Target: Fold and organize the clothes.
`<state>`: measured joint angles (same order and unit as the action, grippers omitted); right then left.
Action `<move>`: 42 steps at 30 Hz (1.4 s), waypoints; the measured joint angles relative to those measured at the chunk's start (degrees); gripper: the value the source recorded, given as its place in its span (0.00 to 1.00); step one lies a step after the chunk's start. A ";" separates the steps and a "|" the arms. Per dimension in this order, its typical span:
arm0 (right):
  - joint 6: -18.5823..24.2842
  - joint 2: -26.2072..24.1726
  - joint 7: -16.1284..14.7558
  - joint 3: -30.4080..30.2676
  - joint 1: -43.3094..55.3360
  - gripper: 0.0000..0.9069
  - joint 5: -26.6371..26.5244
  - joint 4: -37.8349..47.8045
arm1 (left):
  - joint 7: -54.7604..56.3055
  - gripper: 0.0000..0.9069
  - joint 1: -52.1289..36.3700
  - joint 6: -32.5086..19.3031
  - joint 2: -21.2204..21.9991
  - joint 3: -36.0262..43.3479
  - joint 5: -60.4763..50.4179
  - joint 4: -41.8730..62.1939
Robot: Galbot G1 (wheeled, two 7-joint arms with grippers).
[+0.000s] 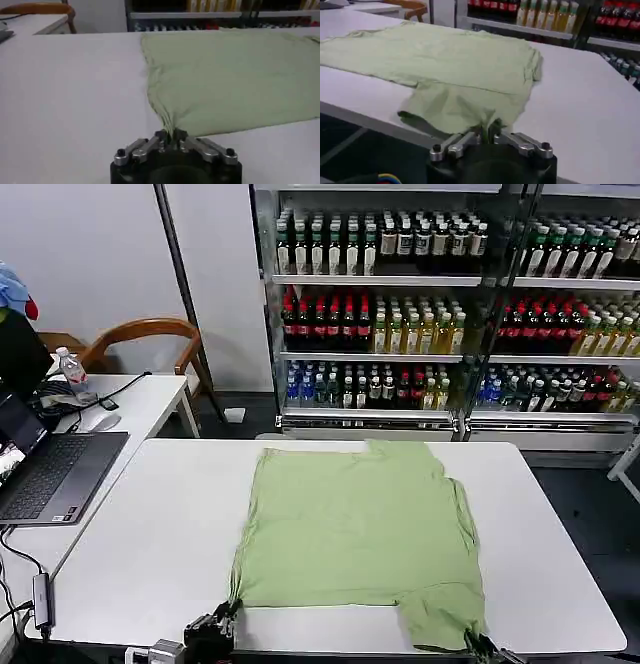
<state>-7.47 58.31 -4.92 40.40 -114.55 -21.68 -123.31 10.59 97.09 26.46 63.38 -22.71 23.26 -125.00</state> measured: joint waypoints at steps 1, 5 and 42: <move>-0.19 -0.19 0.05 0.23 0.53 0.00 -0.63 -0.34 | -0.25 0.06 -0.26 -0.11 -0.09 -0.17 -0.05 0.10; -1.37 -1.12 0.32 1.08 3.38 0.00 -3.26 -1.46 | -1.83 0.06 -1.49 -0.18 -0.57 -0.90 -0.02 -0.06; -6.68 -4.11 3.41 -14.50 43.41 0.00 -2.90 20.16 | -11.88 0.06 -28.23 -4.57 -0.98 3.14 7.92 17.98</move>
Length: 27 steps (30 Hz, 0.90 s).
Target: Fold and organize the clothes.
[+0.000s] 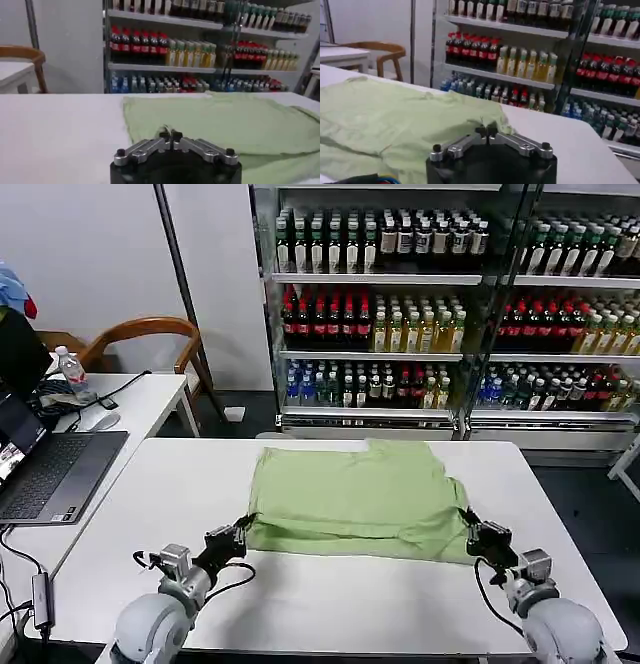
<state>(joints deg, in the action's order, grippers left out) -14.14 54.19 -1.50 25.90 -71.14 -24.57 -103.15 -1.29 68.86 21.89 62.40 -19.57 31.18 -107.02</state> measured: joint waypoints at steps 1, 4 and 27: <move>0.05 0.15 0.00 -0.41 0.46 0.00 0.12 0.49 | -0.12 0.06 -0.53 -0.17 -0.08 0.29 0.07 0.76; 0.25 0.52 -0.02 -1.54 1.80 0.00 0.55 1.87 | -0.24 0.06 -1.83 -0.58 -0.07 0.96 0.12 2.71; 1.52 2.26 1.98 -6.05 8.08 1.00 4.52 8.70 | -0.47 1.00 -6.60 -2.02 0.35 2.98 1.39 9.74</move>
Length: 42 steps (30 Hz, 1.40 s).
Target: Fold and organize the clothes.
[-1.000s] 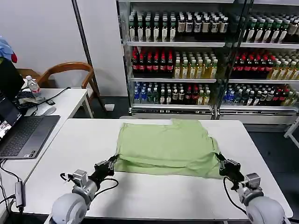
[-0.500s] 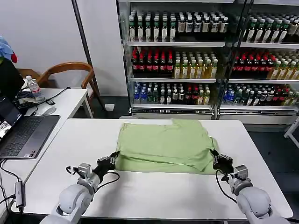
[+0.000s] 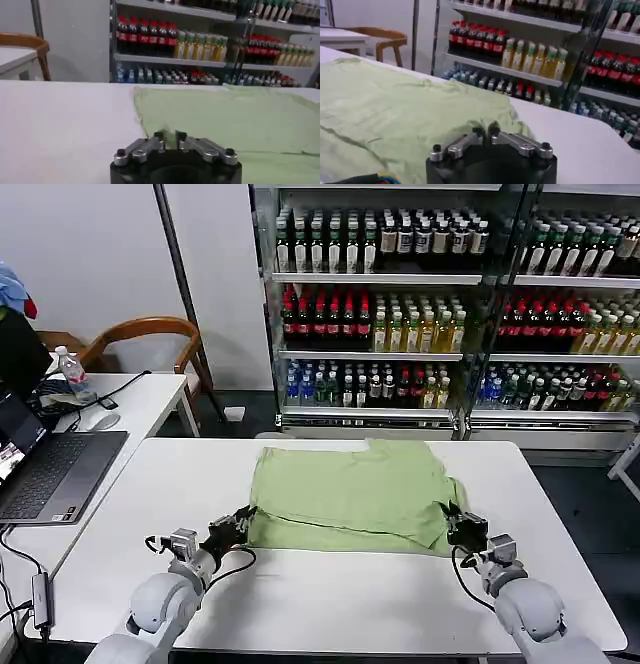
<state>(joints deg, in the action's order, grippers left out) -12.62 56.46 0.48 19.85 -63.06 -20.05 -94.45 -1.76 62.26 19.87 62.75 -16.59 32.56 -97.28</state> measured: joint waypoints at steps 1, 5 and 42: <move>0.00 -0.03 0.19 0.05 0.10 1.00 0.00 0.12 | 0.01 1.00 0.04 -0.04 -0.08 -0.01 -0.01 -0.02; -0.26 -0.52 0.93 1.04 -0.20 1.00 -0.37 0.03 | 0.16 1.00 0.43 -0.20 -0.60 -0.36 -0.03 -0.47; -3.97 -1.67 1.50 7.29 -15.81 0.00 -6.81 -10.19 | 5.97 0.04 6.89 6.98 -0.33 -1.28 -5.65 -6.91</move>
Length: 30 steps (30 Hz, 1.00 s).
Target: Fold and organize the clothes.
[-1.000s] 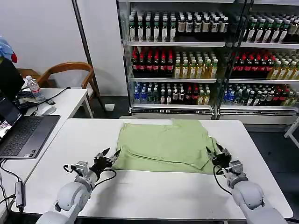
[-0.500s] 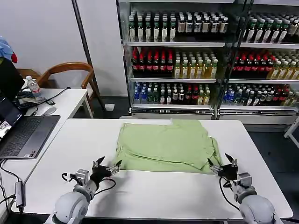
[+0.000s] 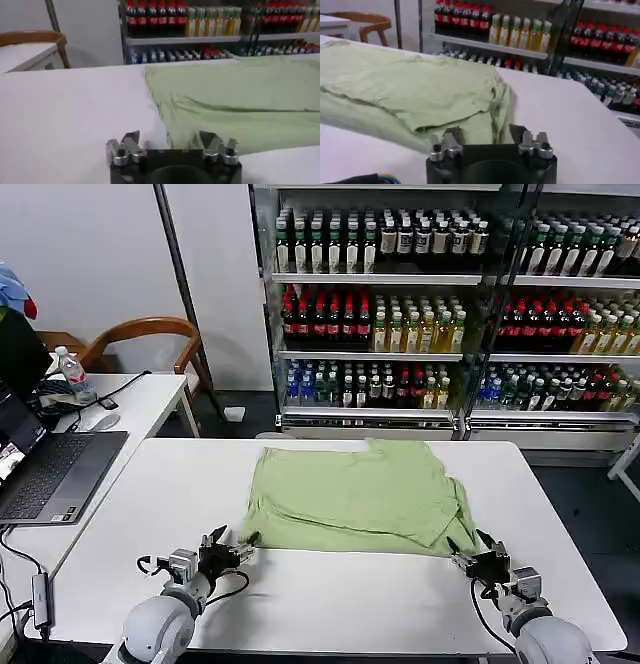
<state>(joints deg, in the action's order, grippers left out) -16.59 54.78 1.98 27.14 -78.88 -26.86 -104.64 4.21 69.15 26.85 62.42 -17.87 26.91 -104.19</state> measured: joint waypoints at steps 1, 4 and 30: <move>-0.02 0.02 0.00 -0.02 -0.04 0.00 -0.09 0.00 | -0.02 0.04 -0.09 0.12 0.02 0.10 -0.01 0.18; -0.07 0.02 0.00 -0.06 -0.05 0.00 -0.33 -0.01 | -0.23 0.06 -0.22 0.32 0.06 0.49 -0.07 0.69; 1.25 -1.16 -0.47 4.45 -12.63 0.00 2.30 -11.08 | -2.97 0.04 9.18 2.60 -2.04 -3.65 -2.53 -7.74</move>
<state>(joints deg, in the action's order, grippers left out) -15.34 53.62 1.52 31.59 -91.50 -24.56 -115.72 1.24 78.34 29.45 60.38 -21.51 24.38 -111.93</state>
